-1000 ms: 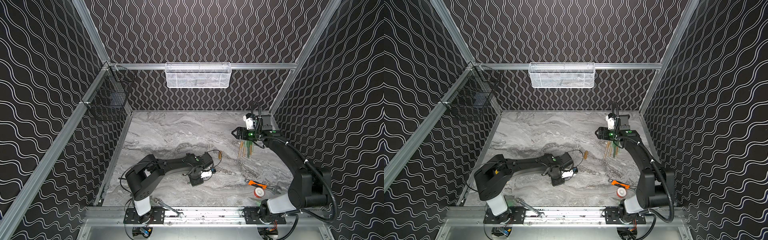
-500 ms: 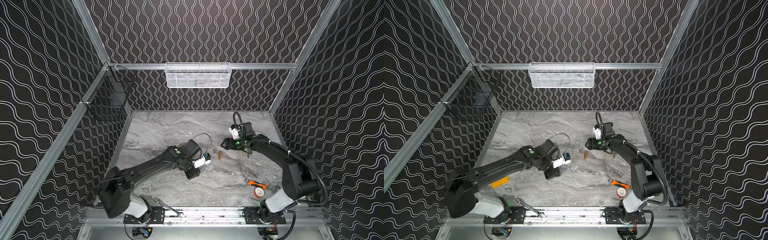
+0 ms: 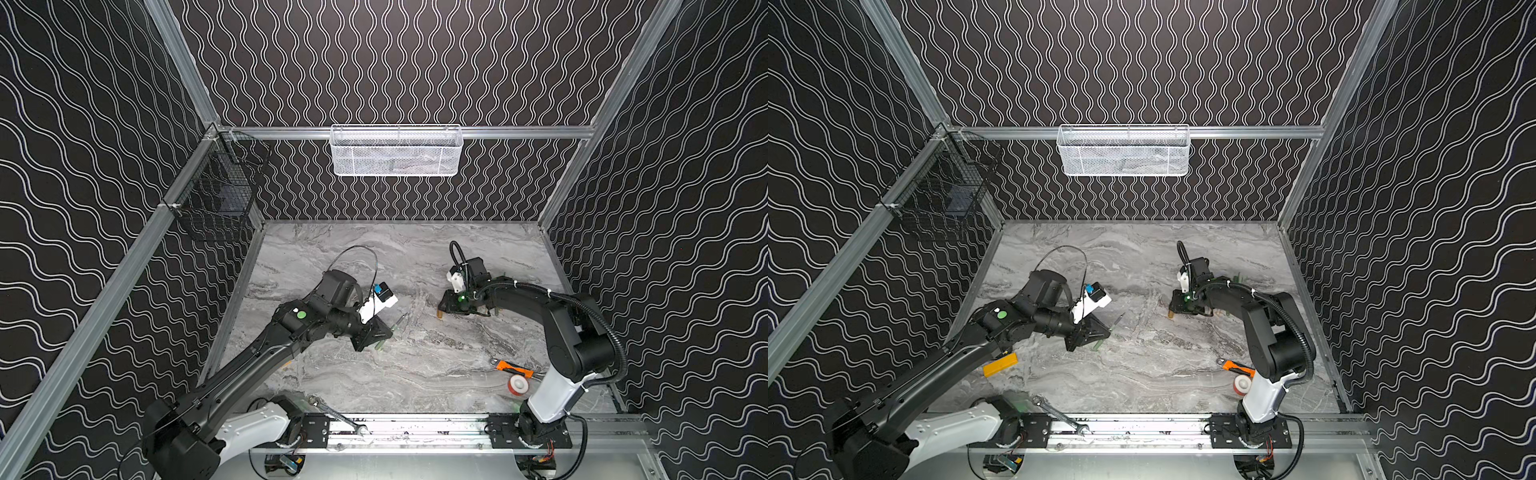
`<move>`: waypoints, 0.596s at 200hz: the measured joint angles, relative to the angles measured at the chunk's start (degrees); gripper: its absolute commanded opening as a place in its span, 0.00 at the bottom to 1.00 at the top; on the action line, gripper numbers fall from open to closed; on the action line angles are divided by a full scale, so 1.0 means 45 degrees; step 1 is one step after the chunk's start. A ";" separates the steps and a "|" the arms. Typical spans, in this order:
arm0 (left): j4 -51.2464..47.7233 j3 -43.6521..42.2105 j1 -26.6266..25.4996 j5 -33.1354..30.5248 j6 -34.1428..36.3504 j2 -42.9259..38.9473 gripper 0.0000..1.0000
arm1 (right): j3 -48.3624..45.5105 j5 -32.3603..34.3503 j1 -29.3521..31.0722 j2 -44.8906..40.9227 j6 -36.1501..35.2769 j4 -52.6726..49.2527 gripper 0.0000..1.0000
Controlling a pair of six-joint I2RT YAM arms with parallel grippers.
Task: Insert the pens into the pen caps
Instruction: 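Lift the green pen upright with left while right grasps and lifts tan cap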
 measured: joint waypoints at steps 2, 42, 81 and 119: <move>0.0019 -0.0005 0.0019 0.0034 0.0000 0.0000 0.15 | -0.0005 0.0010 0.0015 0.0015 0.0044 0.0000 0.35; 0.0194 0.0034 0.0131 0.0529 0.0000 0.0204 0.15 | 0.0112 0.0005 0.0277 0.0442 0.0194 0.0175 0.31; 0.0199 0.0029 0.0151 0.0743 -0.0107 0.0068 0.15 | 0.0291 0.0024 0.0291 0.0816 0.0238 0.0597 0.18; 0.0204 0.0029 0.0151 0.0748 -0.0146 0.0155 0.15 | 0.0345 0.0019 0.0316 0.0884 0.0243 0.0738 0.11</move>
